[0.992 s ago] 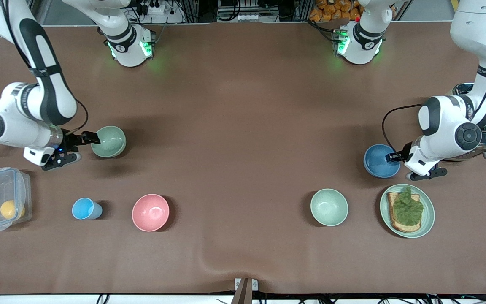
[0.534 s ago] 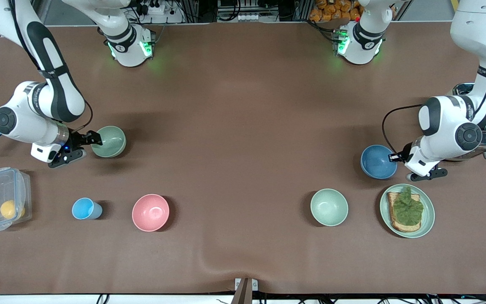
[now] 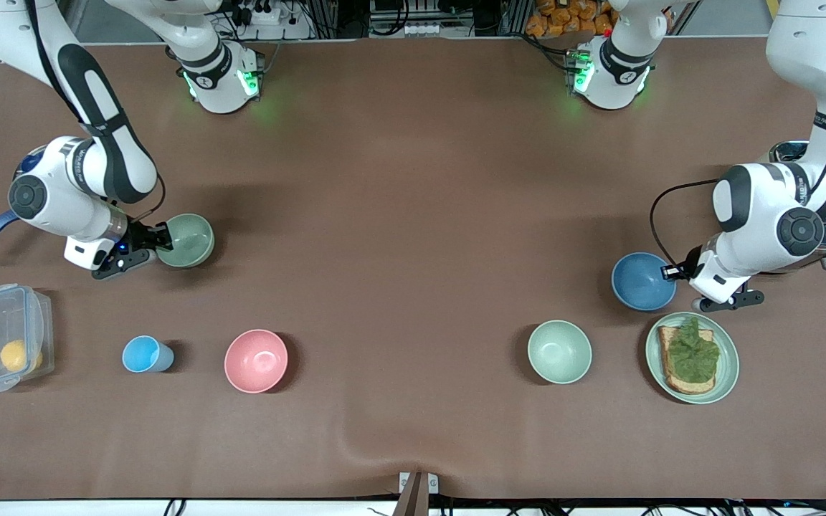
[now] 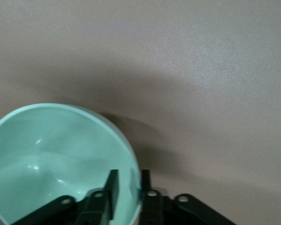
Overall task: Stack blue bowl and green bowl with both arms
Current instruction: 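Grasp the green bowl with the right gripper while the left gripper grasps the blue bowl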
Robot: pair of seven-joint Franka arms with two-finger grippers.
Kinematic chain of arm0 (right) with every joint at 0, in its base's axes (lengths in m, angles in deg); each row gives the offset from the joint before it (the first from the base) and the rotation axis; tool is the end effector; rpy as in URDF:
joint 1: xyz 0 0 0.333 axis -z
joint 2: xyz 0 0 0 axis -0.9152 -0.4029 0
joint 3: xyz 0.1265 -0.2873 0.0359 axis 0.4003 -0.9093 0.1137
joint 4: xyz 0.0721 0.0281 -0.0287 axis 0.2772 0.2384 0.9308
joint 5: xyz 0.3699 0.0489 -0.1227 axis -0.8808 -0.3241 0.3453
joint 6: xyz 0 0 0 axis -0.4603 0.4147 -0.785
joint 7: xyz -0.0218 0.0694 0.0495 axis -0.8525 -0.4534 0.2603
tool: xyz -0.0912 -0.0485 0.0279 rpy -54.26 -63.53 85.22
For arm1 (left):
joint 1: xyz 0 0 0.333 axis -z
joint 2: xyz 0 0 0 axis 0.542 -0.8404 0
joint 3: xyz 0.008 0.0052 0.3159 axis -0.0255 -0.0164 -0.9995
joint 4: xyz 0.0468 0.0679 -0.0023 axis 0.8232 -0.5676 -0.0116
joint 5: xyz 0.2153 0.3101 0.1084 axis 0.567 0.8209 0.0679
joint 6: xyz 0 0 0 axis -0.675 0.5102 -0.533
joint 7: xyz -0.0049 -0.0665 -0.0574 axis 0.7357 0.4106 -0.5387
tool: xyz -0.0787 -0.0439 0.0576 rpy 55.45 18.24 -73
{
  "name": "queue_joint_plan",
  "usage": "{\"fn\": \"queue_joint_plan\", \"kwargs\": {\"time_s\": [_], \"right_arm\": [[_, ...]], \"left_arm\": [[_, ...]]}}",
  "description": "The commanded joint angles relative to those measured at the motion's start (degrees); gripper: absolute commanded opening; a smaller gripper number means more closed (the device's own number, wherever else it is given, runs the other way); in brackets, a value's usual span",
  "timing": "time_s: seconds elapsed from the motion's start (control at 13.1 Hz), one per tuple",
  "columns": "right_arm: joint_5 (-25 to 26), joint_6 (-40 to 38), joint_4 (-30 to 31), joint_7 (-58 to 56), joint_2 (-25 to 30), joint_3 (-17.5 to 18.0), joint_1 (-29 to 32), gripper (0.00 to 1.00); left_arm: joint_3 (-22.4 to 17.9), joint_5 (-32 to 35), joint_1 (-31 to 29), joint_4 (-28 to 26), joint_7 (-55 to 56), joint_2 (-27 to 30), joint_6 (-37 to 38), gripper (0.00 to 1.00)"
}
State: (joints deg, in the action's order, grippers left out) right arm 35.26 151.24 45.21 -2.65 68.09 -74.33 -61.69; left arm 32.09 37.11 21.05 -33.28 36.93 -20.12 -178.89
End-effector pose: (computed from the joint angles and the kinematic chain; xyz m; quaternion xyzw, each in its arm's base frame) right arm 0.4962 -0.0833 0.2098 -0.9806 -0.1849 0.0525 0.0376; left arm 0.5842 0.0258 0.2453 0.9969 0.0676 -0.0397 0.0042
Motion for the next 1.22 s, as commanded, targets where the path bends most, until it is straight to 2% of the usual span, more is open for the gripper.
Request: {"fn": "queue_joint_plan", "kwargs": {"time_s": [0.0,0.15,0.38,0.53,0.84,0.99,1.14], "right_arm": [[-0.8,0.1,0.2,-0.9,0.5,0.4,0.5,0.00],[-1.0,-0.4,-0.1,-0.3,1.1,0.4,0.4,0.00],[-2.9,-11.5,-5.4,7.5,1.3,0.6,-0.5,0.00],[-4.9,-14.4,-6.5,12.4,2.1,0.6,-1.7,0.00],[-7.5,-16.7,-6.4,27.3,3.6,0.6,-8.3,0.00],[-8.2,-17.1,-6.2,36.7,4.6,0.8,-12.8,0.00],[-12.7,-17.7,-6.2,43.5,5.5,0.8,-17.6,0.00]], "left_arm": [[0.9,1.1,0.0,-0.6,0.5,3.3,0.8,0.00],[1.0,1.1,0.1,0.8,0.1,4.4,3.6,0.00],[2.0,0.6,0.1,6.0,-0.2,4.5,10.9,0.00],[3.5,0.5,0.2,9.1,0.6,4.1,13.7,0.00],[5.1,0.5,0.2,10.2,1.0,4.3,14.8,0.00],[7.5,0.5,0.2,10.5,4.5,4.5,14.9,0.00],[9.1,0.5,0.2,10.5,7.2,4.5,15.2,0.00]]}}
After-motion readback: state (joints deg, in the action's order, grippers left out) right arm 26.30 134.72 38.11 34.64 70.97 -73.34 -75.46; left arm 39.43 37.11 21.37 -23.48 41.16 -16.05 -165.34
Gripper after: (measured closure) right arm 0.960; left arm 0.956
